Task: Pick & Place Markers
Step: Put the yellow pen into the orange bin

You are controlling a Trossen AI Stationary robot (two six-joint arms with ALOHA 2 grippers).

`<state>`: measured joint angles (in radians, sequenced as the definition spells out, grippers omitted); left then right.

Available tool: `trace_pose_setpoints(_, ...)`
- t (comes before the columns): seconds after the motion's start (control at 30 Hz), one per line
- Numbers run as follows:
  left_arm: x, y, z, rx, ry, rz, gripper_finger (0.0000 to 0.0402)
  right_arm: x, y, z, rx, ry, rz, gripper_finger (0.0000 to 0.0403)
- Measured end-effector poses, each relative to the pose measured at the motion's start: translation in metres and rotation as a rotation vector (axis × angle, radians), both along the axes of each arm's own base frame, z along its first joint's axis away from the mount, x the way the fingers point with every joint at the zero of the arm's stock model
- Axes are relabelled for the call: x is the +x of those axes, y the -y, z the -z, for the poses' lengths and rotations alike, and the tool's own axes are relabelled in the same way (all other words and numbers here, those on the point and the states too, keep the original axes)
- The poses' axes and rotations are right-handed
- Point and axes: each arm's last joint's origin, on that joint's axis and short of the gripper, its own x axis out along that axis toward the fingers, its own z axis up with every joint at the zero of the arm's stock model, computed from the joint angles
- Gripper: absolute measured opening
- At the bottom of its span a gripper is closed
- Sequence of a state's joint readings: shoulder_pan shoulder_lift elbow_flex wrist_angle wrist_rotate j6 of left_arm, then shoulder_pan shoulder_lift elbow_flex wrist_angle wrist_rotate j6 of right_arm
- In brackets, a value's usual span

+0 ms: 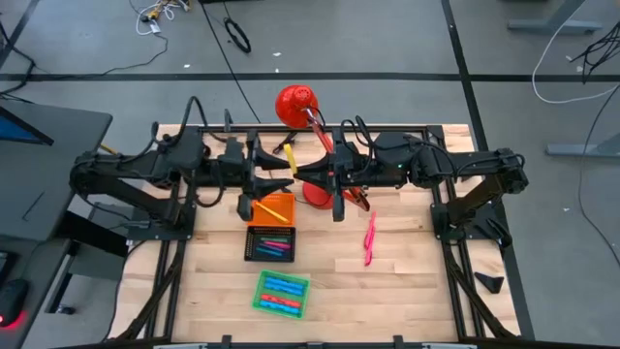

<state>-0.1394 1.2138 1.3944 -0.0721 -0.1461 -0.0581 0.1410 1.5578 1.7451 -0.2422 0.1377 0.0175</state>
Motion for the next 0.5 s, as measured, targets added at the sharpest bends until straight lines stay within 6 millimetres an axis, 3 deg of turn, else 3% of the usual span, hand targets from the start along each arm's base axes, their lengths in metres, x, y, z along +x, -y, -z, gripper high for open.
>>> trace_pose_setpoints(0.3, 0.0124, -0.0015, -0.0102, 0.022, 0.002, -0.02, 0.0207, -0.0001, -0.0019, -0.0001, -0.001, 0.002, -0.012, 0.0008)
trace_pose_setpoints(0.5, 0.0124, -0.0015, -0.0094, 0.019, -0.007, -0.022, 0.0188, -0.0001, -0.0021, -0.0001, -0.006, 0.002, -0.013, 0.0008)
